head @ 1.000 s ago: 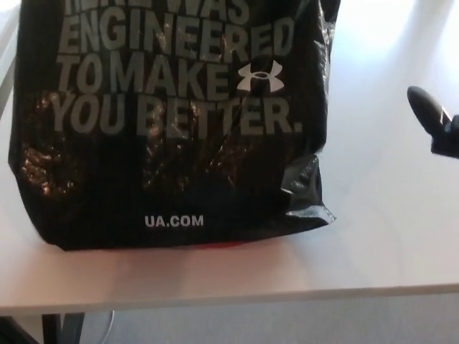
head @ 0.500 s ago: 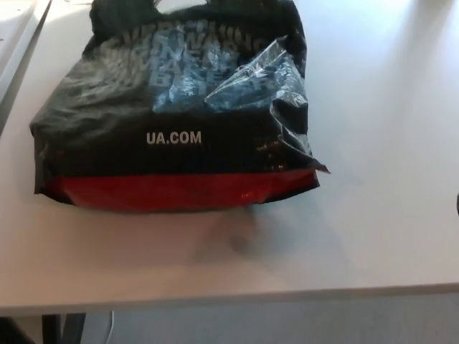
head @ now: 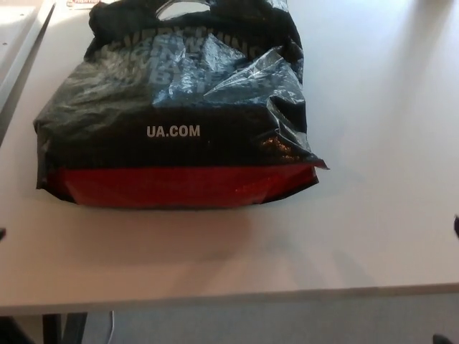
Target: A plastic bag is kept infront of the robot in the middle of the desk and the robot uses both its hands to grab it from the top and lifts it up and then releases it.
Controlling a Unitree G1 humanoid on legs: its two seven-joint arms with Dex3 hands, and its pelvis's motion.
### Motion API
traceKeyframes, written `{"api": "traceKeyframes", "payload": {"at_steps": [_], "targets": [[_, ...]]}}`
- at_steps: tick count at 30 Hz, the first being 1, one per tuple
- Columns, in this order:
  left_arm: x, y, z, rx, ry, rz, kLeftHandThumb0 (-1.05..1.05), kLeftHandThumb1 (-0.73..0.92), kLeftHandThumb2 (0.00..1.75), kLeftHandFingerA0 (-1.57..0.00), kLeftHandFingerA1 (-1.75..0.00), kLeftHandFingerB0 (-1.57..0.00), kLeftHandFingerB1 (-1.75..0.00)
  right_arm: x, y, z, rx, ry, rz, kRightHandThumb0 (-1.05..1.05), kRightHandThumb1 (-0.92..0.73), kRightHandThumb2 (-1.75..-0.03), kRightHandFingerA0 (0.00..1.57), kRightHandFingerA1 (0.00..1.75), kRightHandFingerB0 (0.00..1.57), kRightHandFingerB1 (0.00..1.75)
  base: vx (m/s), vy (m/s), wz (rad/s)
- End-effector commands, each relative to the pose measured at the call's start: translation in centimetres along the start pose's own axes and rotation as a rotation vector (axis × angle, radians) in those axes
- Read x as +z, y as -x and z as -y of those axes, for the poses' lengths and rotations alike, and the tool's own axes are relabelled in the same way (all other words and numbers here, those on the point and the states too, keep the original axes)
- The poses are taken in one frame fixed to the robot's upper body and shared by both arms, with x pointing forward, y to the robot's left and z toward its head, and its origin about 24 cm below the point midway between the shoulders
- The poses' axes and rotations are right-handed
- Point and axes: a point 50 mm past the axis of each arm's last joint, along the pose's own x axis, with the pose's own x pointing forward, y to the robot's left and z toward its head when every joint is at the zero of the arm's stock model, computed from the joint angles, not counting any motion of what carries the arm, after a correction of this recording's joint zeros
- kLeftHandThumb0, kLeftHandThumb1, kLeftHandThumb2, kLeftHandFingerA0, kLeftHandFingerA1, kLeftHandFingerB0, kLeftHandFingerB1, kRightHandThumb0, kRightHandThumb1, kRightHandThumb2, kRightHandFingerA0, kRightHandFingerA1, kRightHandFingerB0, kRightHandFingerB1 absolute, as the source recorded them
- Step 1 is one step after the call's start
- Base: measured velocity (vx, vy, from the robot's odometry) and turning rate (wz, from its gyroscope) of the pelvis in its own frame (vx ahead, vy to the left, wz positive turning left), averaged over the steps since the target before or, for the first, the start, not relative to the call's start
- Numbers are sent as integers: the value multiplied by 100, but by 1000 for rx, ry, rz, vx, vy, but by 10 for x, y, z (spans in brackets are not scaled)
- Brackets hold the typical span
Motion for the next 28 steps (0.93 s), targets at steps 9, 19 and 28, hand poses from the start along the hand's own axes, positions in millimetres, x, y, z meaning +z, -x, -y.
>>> {"api": "traceKeyframes", "payload": {"at_steps": [9,19,28], "targets": [[-55,54,23,-356,155,-513,-32,62,118,-2,-49,0,-49,-57,26,-25,477,71,-297,-78,-79,-111,13,47,4,31,-4,-1,2],[-60,45,17,-337,200,-730,-70,87,117,0,-39,-8,-26,-61,14,-20,610,136,-340,-71,-78,-114,5,45,3,29,0,0,0],[-65,41,15,-399,140,-722,-73,92,91,-9,-40,-9,-26,-64,14,-23,630,143,-341,-80,-84,-116,15,48,0,26,0,0,0]]}}
